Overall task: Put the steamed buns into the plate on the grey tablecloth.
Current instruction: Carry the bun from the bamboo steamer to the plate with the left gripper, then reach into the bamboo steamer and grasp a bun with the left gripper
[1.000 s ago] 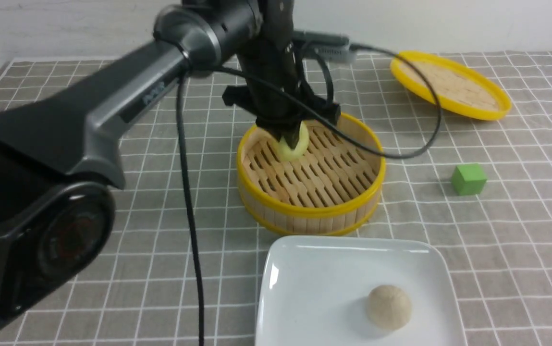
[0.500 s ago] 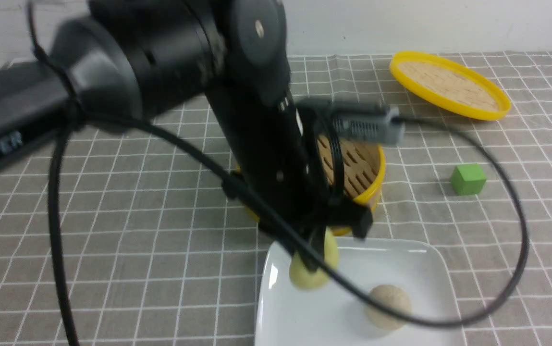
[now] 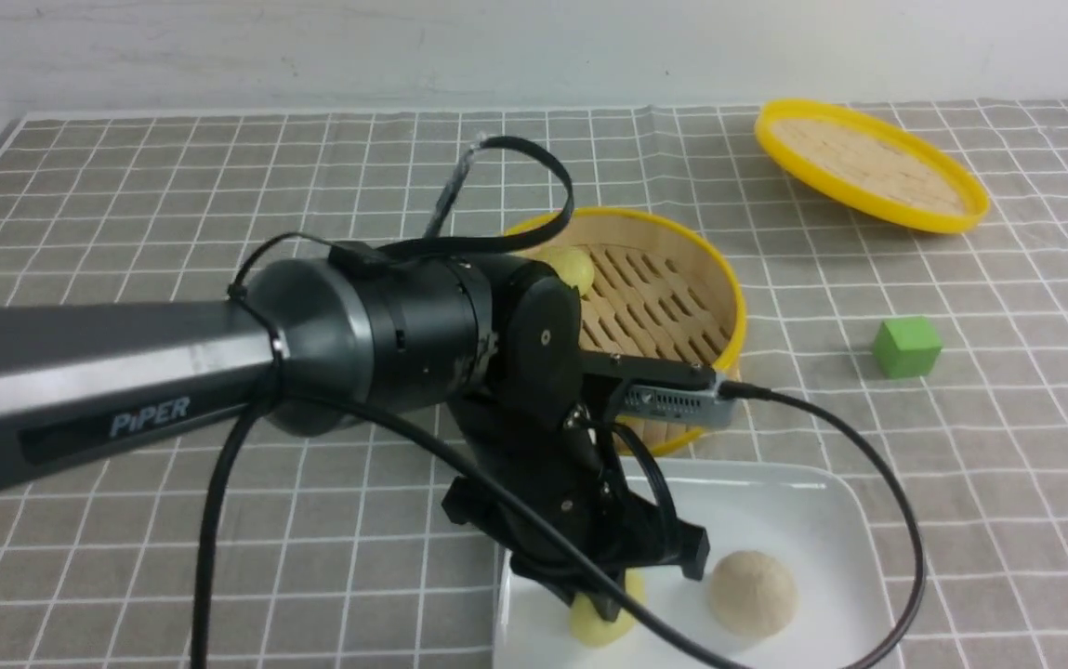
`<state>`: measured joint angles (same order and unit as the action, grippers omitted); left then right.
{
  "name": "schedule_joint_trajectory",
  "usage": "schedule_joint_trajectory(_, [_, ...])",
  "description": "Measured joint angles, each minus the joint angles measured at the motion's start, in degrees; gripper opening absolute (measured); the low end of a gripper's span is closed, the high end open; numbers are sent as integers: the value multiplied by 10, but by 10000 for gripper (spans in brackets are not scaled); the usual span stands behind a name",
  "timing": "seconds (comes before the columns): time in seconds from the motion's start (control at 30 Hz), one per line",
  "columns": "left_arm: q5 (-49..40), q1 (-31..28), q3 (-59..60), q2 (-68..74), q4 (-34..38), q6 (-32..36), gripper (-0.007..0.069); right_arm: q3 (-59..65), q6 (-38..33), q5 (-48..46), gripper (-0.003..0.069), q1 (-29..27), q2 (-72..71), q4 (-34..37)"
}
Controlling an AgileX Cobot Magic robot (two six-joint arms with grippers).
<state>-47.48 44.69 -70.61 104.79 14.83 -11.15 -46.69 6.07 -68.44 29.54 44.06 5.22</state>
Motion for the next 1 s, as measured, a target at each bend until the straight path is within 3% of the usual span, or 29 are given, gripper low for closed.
schedule_joint_trajectory(0.23, [1,0,-9,9,-2,-25,419,0,1,2,35,0,0,0])
schedule_joint_trajectory(0.37, [-5,0,-59,-2,-61,-28,522,0,1,2,39,0,0,2])
schedule_joint_trajectory(0.5, [-7,0,-130,-17,-135,-48,547,0,1,3,43,0,0,2])
schedule_joint_trajectory(0.67, [-29,-6,-276,-5,-260,-169,545,0,1,3,48,0,0,4])
schedule_joint_trajectory(0.8, [-44,-36,-381,41,-245,-188,507,0,1,4,52,0,0,4])
schedule_joint_trajectory(1.0, [-79,-96,-492,132,-161,-152,431,0,1,7,55,0,0,7])
